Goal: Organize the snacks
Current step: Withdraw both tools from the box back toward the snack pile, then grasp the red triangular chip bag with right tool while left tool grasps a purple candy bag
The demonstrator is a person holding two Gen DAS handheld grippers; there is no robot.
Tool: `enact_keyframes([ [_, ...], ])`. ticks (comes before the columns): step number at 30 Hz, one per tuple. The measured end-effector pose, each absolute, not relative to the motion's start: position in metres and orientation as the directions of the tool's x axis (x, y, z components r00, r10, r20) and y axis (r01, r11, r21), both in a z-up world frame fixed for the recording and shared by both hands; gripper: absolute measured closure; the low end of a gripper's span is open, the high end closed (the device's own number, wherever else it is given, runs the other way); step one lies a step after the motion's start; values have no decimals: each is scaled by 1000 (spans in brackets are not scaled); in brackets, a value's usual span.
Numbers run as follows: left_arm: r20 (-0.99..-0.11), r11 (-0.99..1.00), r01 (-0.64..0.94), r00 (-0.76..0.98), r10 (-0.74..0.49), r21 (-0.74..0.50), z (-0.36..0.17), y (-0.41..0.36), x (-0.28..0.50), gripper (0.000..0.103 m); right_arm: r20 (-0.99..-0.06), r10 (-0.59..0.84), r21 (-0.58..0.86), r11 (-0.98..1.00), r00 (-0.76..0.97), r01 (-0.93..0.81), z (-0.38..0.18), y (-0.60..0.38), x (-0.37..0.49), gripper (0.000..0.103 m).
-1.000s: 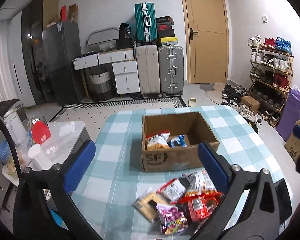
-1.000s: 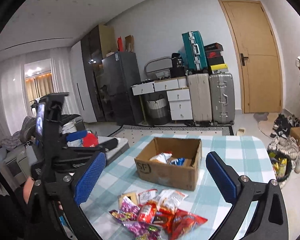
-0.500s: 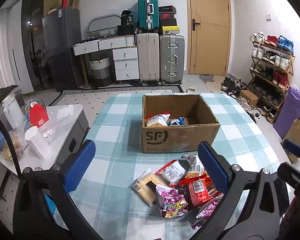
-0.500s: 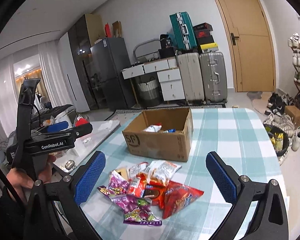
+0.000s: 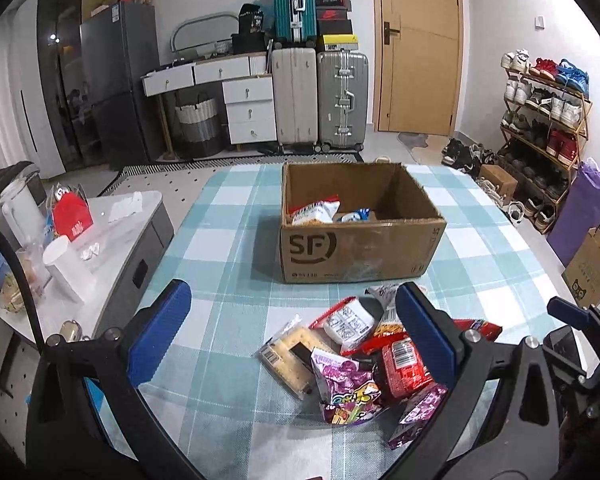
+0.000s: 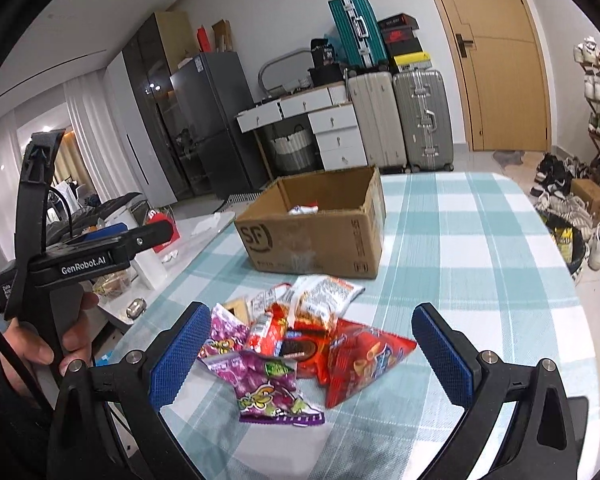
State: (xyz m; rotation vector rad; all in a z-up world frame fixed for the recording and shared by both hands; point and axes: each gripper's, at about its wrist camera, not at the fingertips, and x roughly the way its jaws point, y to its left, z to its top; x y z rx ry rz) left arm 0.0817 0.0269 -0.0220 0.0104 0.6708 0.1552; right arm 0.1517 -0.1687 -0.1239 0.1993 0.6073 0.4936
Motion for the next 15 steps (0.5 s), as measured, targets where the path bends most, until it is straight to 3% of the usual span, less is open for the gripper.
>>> enact_keyframes([
  [15, -749, 992, -128, 657, 81, -5, -111, 45, 96, 1, -594, 532, 445, 842, 604, -305, -192, -169, 188, 1],
])
